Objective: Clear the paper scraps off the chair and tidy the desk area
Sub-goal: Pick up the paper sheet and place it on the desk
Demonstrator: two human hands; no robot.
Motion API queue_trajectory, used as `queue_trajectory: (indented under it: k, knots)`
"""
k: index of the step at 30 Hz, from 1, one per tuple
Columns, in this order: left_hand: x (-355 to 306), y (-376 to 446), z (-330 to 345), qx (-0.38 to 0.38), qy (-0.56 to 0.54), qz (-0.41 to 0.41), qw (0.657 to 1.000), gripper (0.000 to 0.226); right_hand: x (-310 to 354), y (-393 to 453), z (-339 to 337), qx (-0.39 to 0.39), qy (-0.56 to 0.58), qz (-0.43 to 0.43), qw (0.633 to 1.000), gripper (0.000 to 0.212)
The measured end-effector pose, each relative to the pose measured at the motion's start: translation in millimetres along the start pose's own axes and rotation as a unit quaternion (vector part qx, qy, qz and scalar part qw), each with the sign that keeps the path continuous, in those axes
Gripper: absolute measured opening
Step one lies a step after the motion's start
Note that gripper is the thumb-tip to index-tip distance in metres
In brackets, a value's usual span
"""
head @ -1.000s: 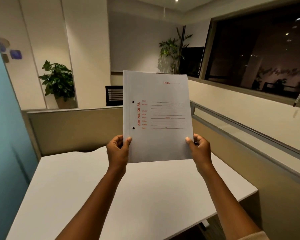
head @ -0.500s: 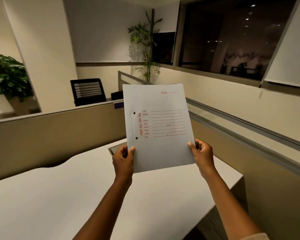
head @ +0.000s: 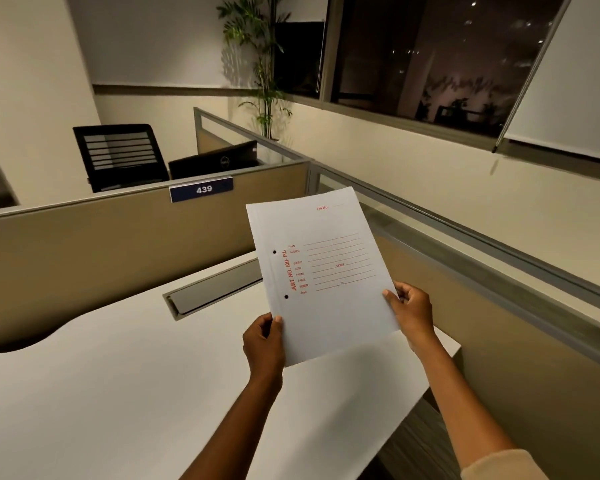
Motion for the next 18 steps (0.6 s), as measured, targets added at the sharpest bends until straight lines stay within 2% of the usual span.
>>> queue_trajectory:
  k: [8, 18]
  knots:
    - [53, 44, 131, 0.023, 0.055, -0.065, 0.996, 0.013, -88, 136, -40, 0.023, -0.109, 0.018, 0.994, 0.021]
    - [118, 73, 247, 0.062, 0.169, -0.155, 0.971, 0.018, -192, 248, -62, 0.086, -0.205, 0.05, 0.974, 0.036]
Point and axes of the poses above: each hand's wrist, its own y-axis towards the middle knuckle, its own z-axis out of the palm, x = y × z, the point moved 2 cm from there along y, towards the middle knuckle, and after that the axes turned 10 degrees about y, right-handed, at the moved point
